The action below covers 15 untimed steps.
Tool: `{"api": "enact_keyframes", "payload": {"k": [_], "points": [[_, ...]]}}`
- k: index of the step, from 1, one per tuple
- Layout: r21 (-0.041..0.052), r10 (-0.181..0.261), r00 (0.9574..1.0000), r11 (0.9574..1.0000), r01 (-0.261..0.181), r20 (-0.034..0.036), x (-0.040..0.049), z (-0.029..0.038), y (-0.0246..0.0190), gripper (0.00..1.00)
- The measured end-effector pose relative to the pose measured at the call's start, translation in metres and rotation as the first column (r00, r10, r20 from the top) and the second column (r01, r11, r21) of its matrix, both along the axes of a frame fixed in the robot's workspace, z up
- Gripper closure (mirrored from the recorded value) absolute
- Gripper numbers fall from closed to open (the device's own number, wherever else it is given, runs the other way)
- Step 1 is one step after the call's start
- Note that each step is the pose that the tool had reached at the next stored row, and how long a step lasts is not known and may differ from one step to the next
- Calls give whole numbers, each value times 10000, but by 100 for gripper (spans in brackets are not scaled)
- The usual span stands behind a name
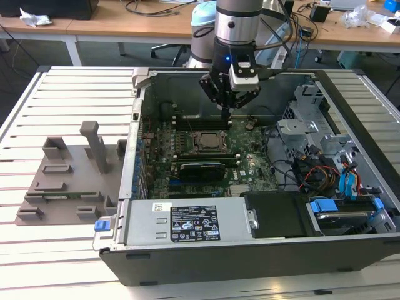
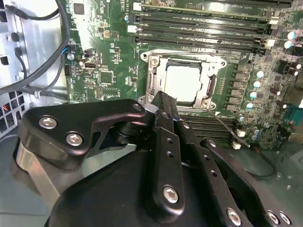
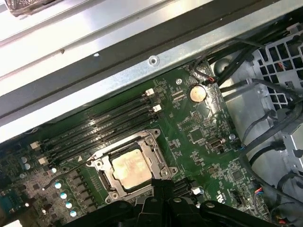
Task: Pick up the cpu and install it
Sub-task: 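Install the first cpu locking lever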
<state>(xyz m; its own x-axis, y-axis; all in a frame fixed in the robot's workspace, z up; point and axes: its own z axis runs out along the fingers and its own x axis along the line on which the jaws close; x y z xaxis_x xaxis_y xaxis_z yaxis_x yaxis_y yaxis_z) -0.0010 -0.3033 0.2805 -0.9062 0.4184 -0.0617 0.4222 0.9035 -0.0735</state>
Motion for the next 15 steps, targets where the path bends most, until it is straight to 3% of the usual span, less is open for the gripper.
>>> {"api": "enact_keyframes", "payload": {"k": [2, 9, 15], "points": [[0, 493, 9988, 9988, -493, 0, 0, 0, 0, 89], [42, 997, 9950, 9950, -997, 3, 0, 0, 0, 89], [41, 1522, 9883, 9883, -1522, 3, 0, 0, 0, 89]]}}
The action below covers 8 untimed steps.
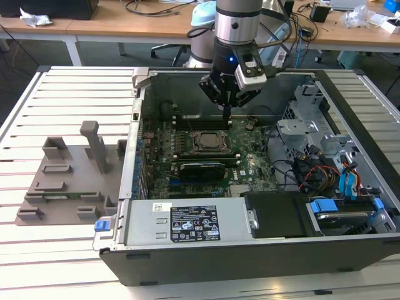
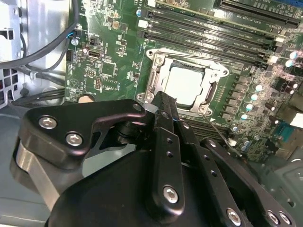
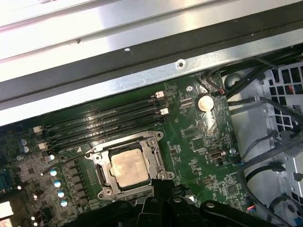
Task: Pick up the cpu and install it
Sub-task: 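Install the first cpu locking lever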
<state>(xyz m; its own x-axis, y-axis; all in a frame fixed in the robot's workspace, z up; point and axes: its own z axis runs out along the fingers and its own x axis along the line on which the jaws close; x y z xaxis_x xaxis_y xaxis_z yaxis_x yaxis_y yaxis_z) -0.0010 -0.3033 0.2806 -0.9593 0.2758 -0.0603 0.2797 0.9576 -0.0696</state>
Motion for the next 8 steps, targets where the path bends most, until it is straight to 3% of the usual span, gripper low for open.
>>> {"api": "enact_keyframes", "payload": {"k": [8], "points": [[0, 556, 9985, 9985, -556, 0, 0, 0, 0, 89]]}}
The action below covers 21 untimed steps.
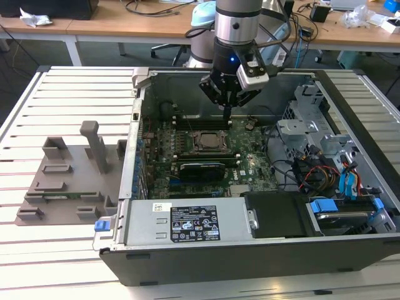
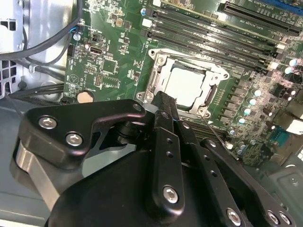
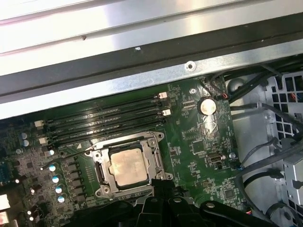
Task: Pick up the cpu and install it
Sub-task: 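Install the first cpu locking lever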
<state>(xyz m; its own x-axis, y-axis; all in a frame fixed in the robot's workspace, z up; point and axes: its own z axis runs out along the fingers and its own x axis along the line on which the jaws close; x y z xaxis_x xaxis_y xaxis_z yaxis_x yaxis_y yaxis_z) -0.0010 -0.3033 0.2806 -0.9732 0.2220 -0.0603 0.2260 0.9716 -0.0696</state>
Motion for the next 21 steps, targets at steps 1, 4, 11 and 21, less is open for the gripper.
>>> {"api": "enact_keyframes", "payload": {"k": [1, 4, 11, 21], "points": [[0, 46, 10000, 10000, -46, 0, 0, 0, 0, 89], [0, 278, 9996, 9996, -278, 0, 0, 0, 0, 89], [1, 705, 9975, 9975, -705, 0, 0, 0, 0, 89], [0, 1295, 9916, 9916, -1295, 0, 0, 0, 0, 89]]}}
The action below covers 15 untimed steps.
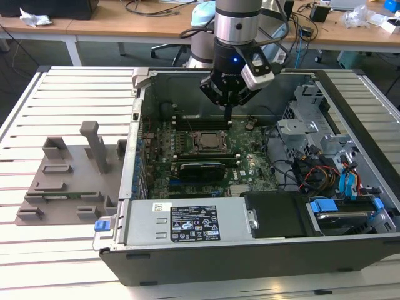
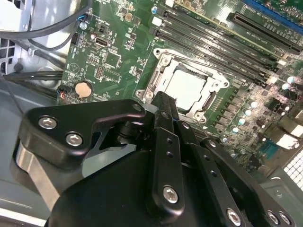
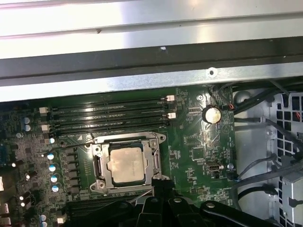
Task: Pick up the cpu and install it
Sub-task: 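Install the first cpu locking lever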
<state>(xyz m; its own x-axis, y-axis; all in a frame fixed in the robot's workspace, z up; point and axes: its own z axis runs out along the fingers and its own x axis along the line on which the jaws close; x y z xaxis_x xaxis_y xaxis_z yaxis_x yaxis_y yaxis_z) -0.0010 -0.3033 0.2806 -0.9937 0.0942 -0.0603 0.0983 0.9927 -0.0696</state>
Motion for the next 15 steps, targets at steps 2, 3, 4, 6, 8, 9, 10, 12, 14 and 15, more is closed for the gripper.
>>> {"api": "enact_keyframes", "payload": {"k": [2, 3, 4, 6, 8, 9, 10, 12, 14, 15], "points": [[0, 156, 9999, 9999, -156, 0, 0, 0, 0, 89], [0, 240, 9997, 9997, -240, 1, 0, 0, 0, 89], [0, 307, 9995, 9995, -307, 0, 0, 0, 0, 89], [0, 548, 9985, 9985, -548, 0, 0, 0, 0, 89], [0, 874, 9962, 9962, -874, 1, 0, 0, 0, 89], [0, 912, 9958, 9958, -912, 0, 0, 0, 0, 89], [0, 917, 9958, 9958, -917, 0, 0, 0, 0, 89], [4, 918, 9958, 9958, -918, -46, 0, 0, 0, 89], [28, 917, 9954, 9958, -917, -285, 7, -5, 0, 89], [37, 919, 9949, 9958, -918, -406, 12, -7, 0, 89]]}}
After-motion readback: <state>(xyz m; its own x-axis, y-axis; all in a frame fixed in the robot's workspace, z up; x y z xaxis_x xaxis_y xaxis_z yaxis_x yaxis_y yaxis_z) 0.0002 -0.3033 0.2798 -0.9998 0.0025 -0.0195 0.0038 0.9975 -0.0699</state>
